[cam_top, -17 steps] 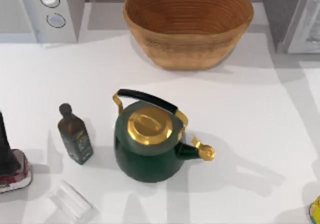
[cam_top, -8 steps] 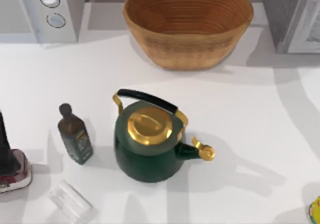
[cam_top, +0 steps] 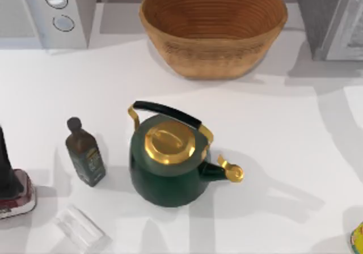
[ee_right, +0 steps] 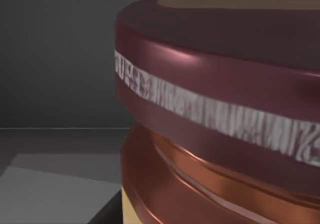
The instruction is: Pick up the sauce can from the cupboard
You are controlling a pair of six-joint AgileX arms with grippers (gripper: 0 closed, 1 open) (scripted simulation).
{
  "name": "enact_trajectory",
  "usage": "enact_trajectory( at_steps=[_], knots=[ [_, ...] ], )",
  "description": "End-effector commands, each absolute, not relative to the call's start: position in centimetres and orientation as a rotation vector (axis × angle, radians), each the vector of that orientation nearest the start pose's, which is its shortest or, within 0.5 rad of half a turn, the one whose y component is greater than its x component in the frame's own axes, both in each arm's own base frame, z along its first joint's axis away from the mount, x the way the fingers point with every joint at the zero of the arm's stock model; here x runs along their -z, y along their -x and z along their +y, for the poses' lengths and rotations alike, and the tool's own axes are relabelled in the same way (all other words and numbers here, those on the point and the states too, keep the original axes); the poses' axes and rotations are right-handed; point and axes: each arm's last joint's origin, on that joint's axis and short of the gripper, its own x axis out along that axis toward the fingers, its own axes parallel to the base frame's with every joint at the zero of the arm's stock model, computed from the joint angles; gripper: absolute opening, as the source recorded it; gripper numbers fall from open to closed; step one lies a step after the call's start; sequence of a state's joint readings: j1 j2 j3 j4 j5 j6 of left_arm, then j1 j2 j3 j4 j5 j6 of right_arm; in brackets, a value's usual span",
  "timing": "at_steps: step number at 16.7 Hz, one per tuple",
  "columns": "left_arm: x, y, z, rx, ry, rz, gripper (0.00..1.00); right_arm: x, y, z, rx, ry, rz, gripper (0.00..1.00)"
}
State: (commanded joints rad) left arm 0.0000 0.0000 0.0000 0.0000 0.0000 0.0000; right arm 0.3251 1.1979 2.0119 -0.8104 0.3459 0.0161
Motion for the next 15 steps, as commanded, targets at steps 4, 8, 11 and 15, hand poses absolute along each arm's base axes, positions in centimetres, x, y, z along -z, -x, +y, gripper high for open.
enact_trajectory(
  at_steps=[4,8,11,15],
  knots=[
    [-16.0,-10.6,-0.1,0.000,0.000,0.000,1.00,-55.9,-13.8,3.9,0.024,-0.008,-0.022,0.00],
    [-16.0,-10.6,-0.1,0.000,0.000,0.000,1.00,-53.2,-12.8,3.2,0.016,-0.006,-0.023,0.00],
    [-16.0,-10.6,-0.1,0.000,0.000,0.000,1.00,-49.8,-11.9,2.5,0.012,-0.004,-0.022,0.00],
    [-16.0,-10.6,-0.1,0.000,0.000,0.000,1.00,-43.3,-10.9,1.7,0.010,-0.002,-0.015,0.00]
  ],
)
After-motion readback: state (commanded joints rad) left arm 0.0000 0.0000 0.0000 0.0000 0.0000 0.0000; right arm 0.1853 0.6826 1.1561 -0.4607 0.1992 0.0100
